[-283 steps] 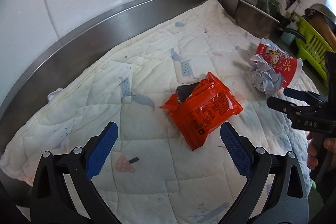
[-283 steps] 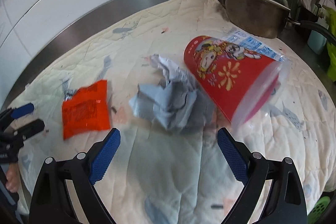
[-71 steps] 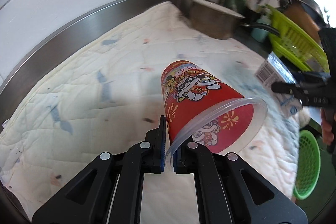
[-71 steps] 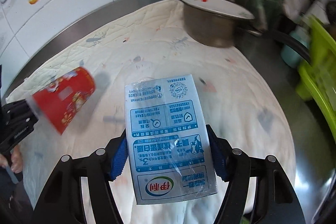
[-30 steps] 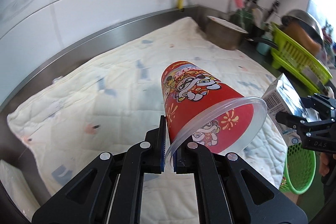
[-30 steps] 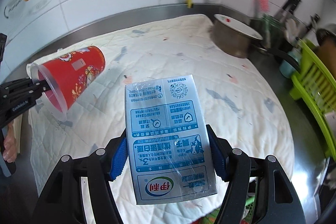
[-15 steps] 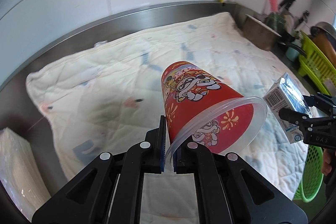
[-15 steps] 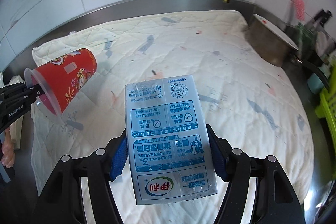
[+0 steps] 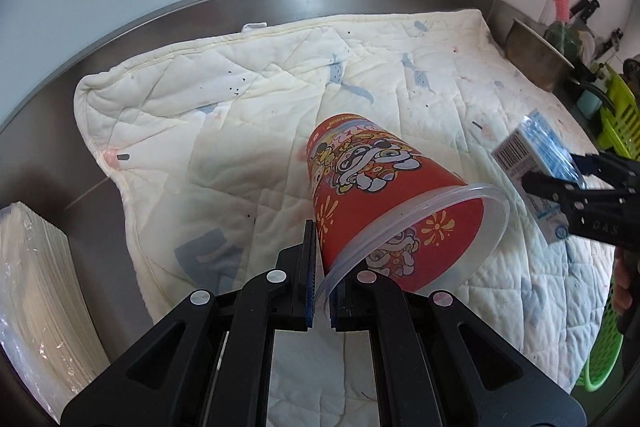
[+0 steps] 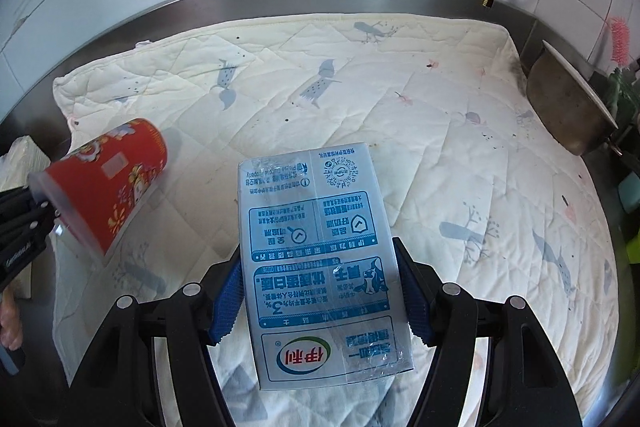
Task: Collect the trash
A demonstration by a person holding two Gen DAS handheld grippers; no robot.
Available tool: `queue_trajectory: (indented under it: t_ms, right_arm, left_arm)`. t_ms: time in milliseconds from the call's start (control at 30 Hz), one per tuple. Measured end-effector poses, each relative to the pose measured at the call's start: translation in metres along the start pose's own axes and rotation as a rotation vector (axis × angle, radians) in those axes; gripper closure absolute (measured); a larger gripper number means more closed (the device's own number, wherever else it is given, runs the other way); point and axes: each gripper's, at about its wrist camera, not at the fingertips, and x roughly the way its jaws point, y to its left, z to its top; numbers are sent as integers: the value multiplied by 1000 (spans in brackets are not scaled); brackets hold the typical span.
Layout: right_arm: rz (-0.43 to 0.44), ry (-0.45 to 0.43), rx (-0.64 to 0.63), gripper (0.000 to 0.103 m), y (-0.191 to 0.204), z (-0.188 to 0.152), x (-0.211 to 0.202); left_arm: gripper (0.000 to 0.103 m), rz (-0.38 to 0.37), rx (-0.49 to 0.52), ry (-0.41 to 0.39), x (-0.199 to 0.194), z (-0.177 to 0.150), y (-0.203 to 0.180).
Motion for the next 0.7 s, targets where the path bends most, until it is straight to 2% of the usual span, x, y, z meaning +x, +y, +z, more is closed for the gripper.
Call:
queue_trajectory:
  t_ms: [200, 700]
  right_arm:
    - [12, 13, 21, 38, 0, 4, 10]
    - [9, 31, -15, 38, 11, 4, 15]
  left_arm:
    - [99, 0, 9, 8, 1, 2, 0]
    - [99, -3, 7, 9, 2, 3, 0]
